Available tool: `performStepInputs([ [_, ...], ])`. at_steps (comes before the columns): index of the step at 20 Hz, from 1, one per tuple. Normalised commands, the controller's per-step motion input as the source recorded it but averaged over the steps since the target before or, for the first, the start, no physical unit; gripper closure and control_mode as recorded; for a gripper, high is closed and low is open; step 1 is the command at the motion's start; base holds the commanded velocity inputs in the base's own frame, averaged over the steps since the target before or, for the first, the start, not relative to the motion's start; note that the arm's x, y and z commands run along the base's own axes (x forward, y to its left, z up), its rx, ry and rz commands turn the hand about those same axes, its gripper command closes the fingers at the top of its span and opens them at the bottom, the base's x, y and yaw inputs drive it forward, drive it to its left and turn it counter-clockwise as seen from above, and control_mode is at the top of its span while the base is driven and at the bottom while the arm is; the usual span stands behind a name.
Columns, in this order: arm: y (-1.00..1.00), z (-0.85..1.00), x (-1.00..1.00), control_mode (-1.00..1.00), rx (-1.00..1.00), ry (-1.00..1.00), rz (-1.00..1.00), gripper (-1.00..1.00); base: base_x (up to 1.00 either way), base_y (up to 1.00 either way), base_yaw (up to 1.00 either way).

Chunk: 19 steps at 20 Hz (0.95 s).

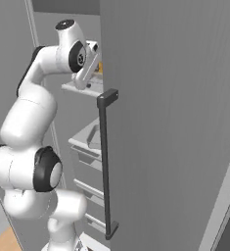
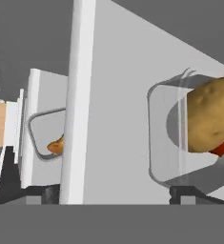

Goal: Take the meat container that has the chicken drumstick and place it on the second highest rack of the freezer. Then take the vegetable container that has the potato and tomato and place it on the highest rack of the freezer.

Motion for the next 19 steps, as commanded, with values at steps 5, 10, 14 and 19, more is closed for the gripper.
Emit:
performStepInputs([
  [5,0.51,-0.22,-1.0,-1.0,-0.07,-0.05,0.09,-1.0,0.0,0.0,0.0],
  [10,0.39,-0.32,-1.0,-1.0,-0.08,-0.01,0.07,-1.0,0.0,0.0,0.0],
  [14,0.08,-0.51,-1.0,-1.0,-0.06,0.0,0.04,-1.0,0.0,0.0,0.0],
  [19,0.0,-0.68,-1.0,-1.0,-0.05,0.0,0.03,-1.0,0.0,0.0,0.0],
])
